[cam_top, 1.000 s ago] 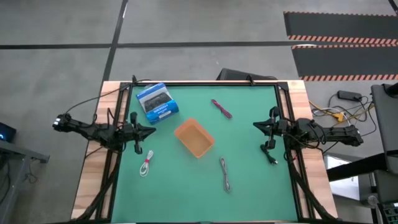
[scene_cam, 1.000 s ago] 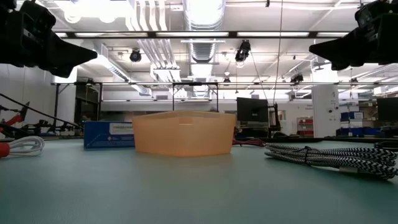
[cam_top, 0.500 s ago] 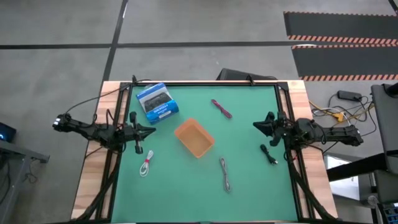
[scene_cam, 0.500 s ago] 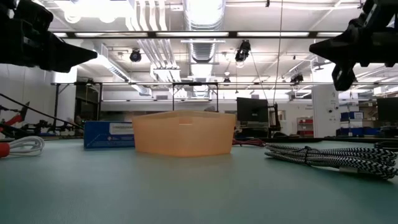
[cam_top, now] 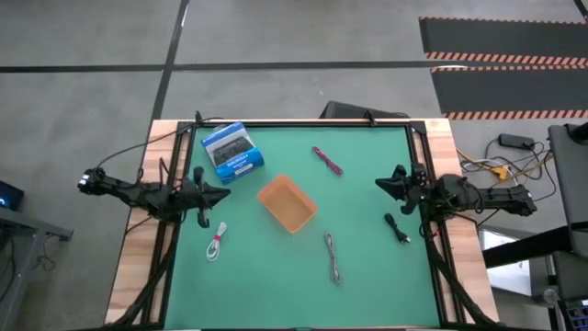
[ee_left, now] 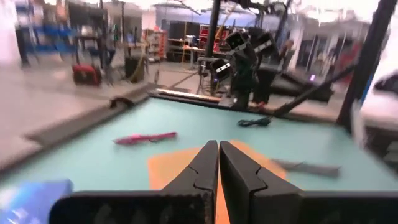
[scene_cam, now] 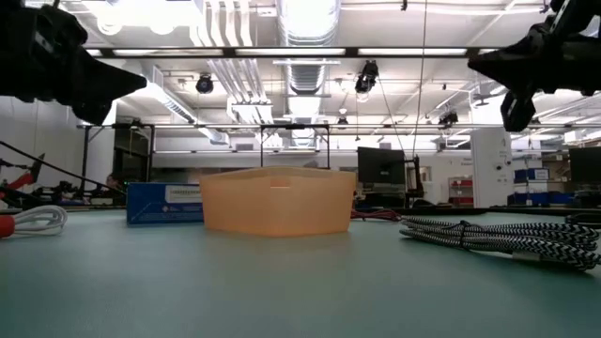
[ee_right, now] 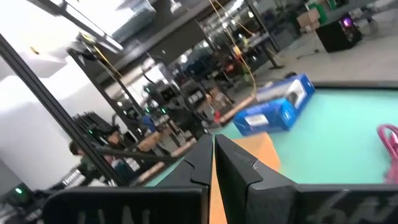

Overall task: Pick and place USB-C Cables
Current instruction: Put the black charger cable into the orange bin

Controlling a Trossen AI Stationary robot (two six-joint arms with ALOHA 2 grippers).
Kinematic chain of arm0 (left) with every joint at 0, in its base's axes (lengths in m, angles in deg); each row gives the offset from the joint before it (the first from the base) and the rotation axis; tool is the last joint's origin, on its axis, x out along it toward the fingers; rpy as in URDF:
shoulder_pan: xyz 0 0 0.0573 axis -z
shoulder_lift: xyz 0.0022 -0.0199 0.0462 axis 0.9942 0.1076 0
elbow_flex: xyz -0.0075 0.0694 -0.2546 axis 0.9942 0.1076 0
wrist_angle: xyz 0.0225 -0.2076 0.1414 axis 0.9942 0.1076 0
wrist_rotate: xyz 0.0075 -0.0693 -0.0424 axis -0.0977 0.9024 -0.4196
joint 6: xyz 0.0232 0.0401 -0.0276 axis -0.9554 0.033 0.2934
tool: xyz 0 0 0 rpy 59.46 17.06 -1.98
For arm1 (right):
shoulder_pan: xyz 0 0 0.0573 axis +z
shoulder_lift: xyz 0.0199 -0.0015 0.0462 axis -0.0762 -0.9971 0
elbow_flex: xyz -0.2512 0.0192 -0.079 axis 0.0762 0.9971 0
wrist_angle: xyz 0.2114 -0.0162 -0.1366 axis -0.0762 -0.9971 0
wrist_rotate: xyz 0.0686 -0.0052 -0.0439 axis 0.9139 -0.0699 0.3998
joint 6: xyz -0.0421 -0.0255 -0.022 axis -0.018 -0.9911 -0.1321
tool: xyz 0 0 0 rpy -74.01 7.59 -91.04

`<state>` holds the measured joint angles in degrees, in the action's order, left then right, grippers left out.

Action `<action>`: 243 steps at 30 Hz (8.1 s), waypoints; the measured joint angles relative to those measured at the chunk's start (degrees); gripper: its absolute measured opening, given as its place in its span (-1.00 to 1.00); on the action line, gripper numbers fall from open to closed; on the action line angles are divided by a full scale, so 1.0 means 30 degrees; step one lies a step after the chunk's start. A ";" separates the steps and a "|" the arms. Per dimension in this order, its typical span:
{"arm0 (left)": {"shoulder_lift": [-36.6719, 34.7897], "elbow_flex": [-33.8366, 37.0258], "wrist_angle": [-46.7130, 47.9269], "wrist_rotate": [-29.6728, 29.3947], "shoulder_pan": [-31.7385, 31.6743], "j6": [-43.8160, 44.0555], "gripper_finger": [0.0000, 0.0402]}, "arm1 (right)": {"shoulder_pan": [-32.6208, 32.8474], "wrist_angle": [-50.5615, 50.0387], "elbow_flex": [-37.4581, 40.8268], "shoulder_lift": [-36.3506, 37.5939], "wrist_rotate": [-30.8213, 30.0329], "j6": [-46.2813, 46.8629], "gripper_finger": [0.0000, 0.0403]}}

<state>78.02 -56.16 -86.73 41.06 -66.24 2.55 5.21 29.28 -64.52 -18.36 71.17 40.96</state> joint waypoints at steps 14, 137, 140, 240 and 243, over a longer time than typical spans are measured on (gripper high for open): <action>0.0702 0.0006 -0.0119 0.0127 0.0015 0.6755 -1.00 | 0.0000 0.4786 -0.0001 -0.2792 -0.0036 -0.0276 -0.96; 0.3082 0.0007 -0.3962 0.0288 0.0022 0.7893 -1.00 | 0.2871 -1.9365 -0.9745 -2.2433 0.6040 1.1023 -0.07; 0.3082 0.0007 -0.3962 0.0288 0.0015 0.7887 -1.00 | 0.2871 -1.9237 -0.9745 -2.2433 0.6066 1.1390 -0.20; 0.3075 0.0000 -0.3976 0.0274 0.0022 0.7880 -1.00 | 0.0099 -2.2032 -3.1263 -3.1884 0.6171 0.6123 -0.81; 0.3131 0.0000 -0.3969 0.0274 0.0022 0.7887 -1.00 | -0.0174 -2.2060 -3.2256 -3.2521 0.6164 0.5485 -0.81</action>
<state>87.41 -56.16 -98.64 41.88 -66.17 26.21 4.69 -36.91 -161.29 -115.92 89.66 57.42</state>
